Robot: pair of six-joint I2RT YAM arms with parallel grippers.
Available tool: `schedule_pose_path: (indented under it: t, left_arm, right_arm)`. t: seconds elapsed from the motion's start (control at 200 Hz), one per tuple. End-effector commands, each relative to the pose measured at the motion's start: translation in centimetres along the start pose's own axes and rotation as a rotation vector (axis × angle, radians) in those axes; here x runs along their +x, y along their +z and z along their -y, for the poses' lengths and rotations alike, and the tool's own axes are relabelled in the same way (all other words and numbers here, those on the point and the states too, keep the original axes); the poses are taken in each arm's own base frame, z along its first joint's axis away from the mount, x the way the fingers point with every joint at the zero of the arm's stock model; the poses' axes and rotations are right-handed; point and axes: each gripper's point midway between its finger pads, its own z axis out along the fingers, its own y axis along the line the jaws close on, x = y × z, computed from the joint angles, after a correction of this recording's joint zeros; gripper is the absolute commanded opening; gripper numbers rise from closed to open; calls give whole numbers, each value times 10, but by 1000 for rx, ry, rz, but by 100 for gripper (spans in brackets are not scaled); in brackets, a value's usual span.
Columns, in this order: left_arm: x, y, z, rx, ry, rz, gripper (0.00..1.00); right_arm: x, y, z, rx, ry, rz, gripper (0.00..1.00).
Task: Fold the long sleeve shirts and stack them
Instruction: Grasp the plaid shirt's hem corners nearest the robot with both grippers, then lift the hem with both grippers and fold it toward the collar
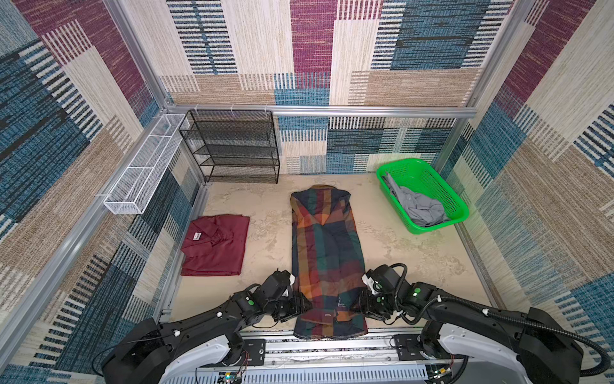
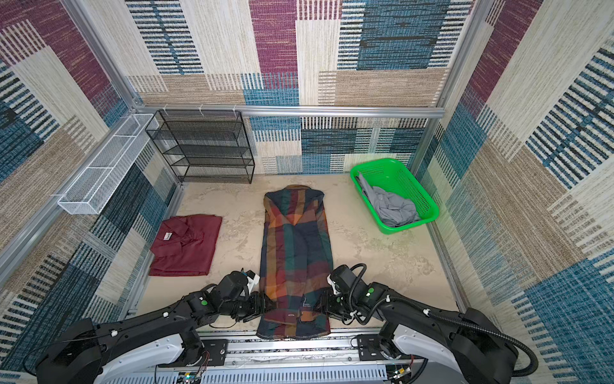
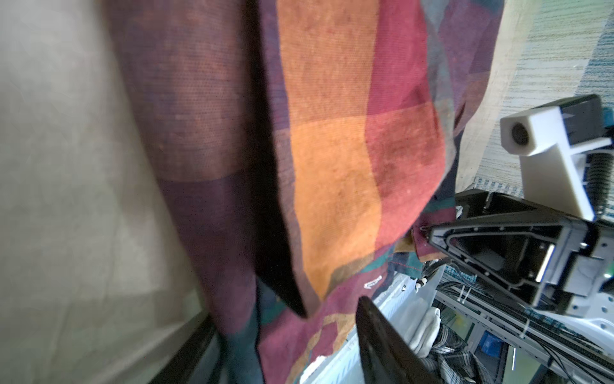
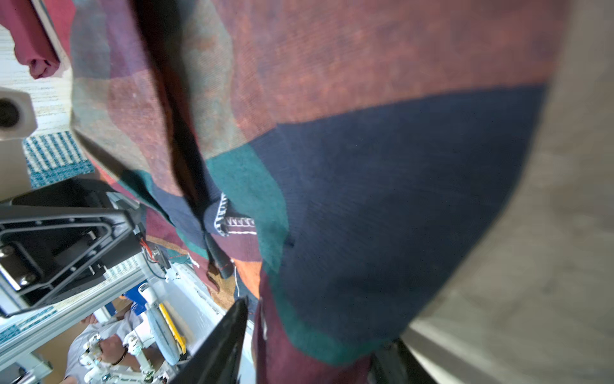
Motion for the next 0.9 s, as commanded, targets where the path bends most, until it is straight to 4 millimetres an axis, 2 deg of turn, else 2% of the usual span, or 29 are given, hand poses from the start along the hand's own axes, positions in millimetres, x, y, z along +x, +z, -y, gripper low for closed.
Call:
schedule_pose_path:
  t: [0.0,0.125,0.175,0.225,0.316,0.341,0.466,0.596,0.696,0.896]
  left_arm:
    - [10,4,-21,-66,-45,-28,52]
    - [13,8,-25,-61,-53,-30,40]
    - [12,8,-27,-67,-53,-29,21]
    - [12,9,-28,-72,-53,-26,8]
    - [11,9,-28,-71,-51,-23,4]
    - [11,10,-26,-66,-50,-22,0]
    - [9,9,-21,-47,-65,-17,0]
    - [3,0,-1,5,-83,7,0]
    - [-4,-13,14,20,-87,43,0]
    - [-15,-42,24,2,-196,125,0]
  right_arm:
    - [3,3,11,33,39,-5,51]
    - [0,3,8,28,23,7,42]
    - [-1,3,8,31,16,13,38]
    - [-1,3,8,30,12,12,35]
    - [-1,4,7,25,6,8,27]
    - [-1,4,6,22,2,8,25]
    - [-5,0,0,23,-19,27,15]
    - [-11,-7,-12,16,-52,46,0]
    - [-15,-11,-21,10,-71,58,0]
    - [-25,-26,-42,-3,-111,104,0]
